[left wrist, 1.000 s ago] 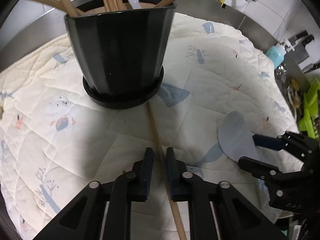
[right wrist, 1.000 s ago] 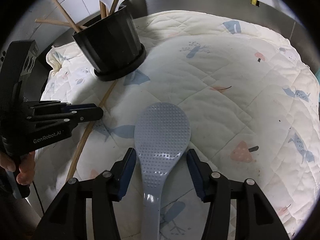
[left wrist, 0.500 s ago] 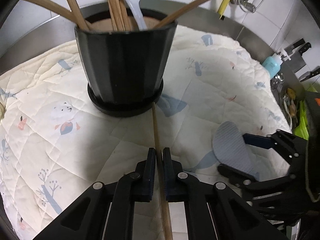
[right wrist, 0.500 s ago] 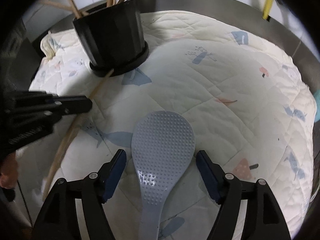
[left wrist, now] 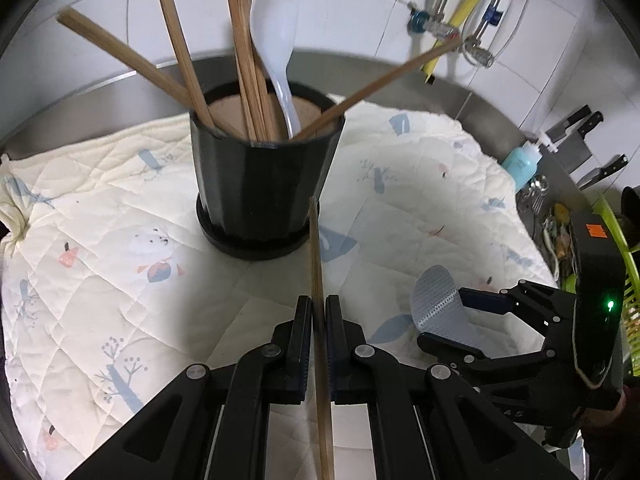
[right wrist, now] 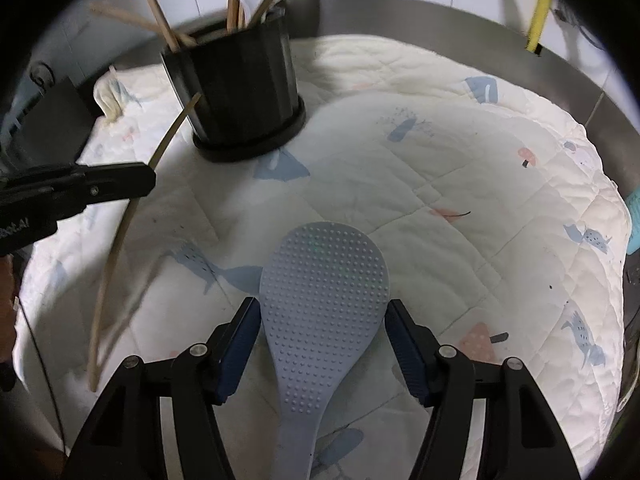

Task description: Organize utensils

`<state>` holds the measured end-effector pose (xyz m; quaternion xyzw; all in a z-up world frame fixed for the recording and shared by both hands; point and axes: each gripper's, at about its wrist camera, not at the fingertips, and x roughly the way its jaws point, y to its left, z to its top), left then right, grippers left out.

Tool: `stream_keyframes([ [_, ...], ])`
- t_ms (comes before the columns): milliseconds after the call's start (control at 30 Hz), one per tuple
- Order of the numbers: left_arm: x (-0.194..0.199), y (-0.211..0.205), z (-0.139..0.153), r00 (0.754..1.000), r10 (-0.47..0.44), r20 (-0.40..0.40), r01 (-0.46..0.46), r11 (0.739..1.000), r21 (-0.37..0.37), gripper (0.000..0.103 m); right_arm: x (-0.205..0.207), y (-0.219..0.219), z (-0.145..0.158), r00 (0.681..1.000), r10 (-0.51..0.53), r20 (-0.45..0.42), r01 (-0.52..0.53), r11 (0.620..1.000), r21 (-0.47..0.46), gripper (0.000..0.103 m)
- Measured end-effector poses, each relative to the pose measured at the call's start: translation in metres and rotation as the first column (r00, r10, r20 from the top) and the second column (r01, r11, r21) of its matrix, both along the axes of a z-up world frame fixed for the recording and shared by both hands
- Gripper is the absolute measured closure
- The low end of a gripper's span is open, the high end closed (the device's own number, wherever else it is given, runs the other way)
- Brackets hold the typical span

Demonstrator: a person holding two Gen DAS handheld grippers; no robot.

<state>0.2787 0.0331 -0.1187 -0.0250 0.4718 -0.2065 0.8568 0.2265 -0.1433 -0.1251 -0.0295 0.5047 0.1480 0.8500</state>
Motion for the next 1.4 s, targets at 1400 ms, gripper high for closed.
stream_keyframes([
  [1400,0.025,0.049,0.222,0.897,0.168,0.408,-0.094,0.976,-0.195,0.097,-0.012,-0.007,0.101,0.955,0.028,0.294,-0.074,0.986,0.147,0.066],
])
